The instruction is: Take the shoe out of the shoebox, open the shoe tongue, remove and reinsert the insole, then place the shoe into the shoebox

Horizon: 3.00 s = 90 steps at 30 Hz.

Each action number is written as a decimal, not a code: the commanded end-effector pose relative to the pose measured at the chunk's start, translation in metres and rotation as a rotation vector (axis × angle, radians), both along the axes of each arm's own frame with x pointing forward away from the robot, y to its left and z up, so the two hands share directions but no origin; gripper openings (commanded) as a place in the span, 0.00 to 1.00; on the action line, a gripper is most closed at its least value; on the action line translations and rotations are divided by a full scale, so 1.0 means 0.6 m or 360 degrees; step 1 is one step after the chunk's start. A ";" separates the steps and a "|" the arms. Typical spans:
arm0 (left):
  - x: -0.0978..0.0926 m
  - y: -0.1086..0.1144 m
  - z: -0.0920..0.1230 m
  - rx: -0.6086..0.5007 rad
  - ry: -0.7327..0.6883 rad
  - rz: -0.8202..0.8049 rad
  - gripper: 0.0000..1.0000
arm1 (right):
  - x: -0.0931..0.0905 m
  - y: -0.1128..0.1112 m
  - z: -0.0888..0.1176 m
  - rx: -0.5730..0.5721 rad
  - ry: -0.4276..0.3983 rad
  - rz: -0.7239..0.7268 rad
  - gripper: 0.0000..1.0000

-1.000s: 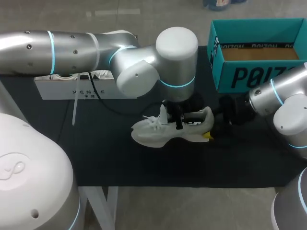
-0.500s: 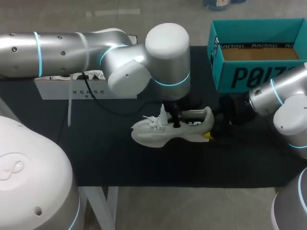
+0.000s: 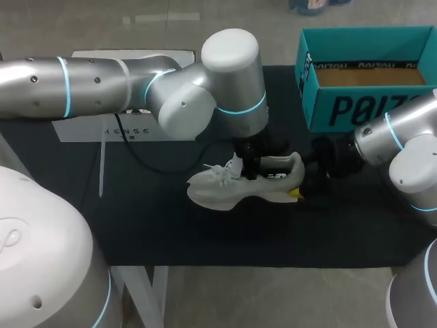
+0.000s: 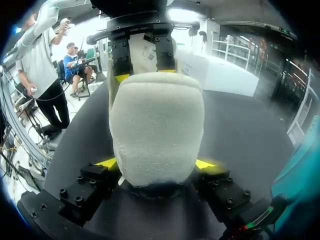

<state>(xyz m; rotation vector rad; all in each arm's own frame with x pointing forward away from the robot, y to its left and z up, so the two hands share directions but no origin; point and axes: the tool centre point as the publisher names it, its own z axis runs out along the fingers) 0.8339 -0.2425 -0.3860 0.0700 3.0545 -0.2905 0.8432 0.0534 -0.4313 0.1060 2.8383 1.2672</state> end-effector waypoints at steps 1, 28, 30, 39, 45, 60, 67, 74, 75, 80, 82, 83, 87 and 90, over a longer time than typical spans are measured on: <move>0.008 -0.013 -0.019 0.0011 0.0023 0.0001 0.31 | 0.000 0.005 -0.010 -0.0008 0.0002 0.0000 0.00; -0.026 -0.025 -0.067 0.0142 -0.0037 0.0018 0.48 | 0.000 0.005 -0.010 -0.0008 0.0002 0.0000 0.00; -0.025 -0.028 -0.067 0.0183 -0.0095 0.0022 0.49 | 0.000 0.005 -0.010 -0.0008 0.0002 0.0000 0.00; -0.017 -0.025 -0.073 0.0066 -0.0084 -0.0017 0.75 | 0.000 0.005 -0.010 -0.0008 0.0002 0.0000 0.00; -0.010 -0.028 -0.088 -0.0057 0.0069 -0.0076 0.76 | 0.000 0.005 -0.010 -0.0008 0.0002 0.0000 0.00; 0.006 -0.037 -0.084 0.0103 -0.0216 0.0074 0.55 | 0.000 0.005 -0.010 -0.0008 0.0002 0.0000 0.00; 0.021 -0.030 -0.085 0.0140 -0.0258 0.0121 0.45 | 0.000 0.005 -0.010 -0.0008 0.0002 0.0000 0.00; 0.026 -0.028 -0.090 0.0142 -0.0265 0.0126 0.00 | 0.000 0.005 -0.010 -0.0008 0.0002 0.0000 0.00; 0.027 -0.028 -0.091 0.0139 -0.0256 0.0125 0.00 | 0.000 0.005 -0.010 -0.0008 0.0002 0.0000 0.00; 0.019 -0.027 -0.090 0.0112 -0.0228 0.0114 0.00 | 0.000 0.005 -0.010 -0.0008 0.0002 0.0000 0.00; 0.014 -0.027 -0.085 0.0098 -0.0221 0.0110 0.00 | 0.000 0.005 -0.010 -0.0008 0.0002 0.0000 0.00; 0.012 -0.027 -0.083 0.0095 -0.0219 0.0110 0.00 | 0.000 0.005 -0.010 -0.0008 0.0002 0.0000 0.00; 0.008 -0.024 -0.074 0.0058 -0.0200 0.0106 0.00 | 0.000 0.005 -0.010 -0.0008 0.0002 0.0000 0.00; 0.008 -0.024 -0.068 0.0061 -0.0206 0.0111 0.00 | 0.000 0.005 -0.010 -0.0008 0.0002 0.0000 0.00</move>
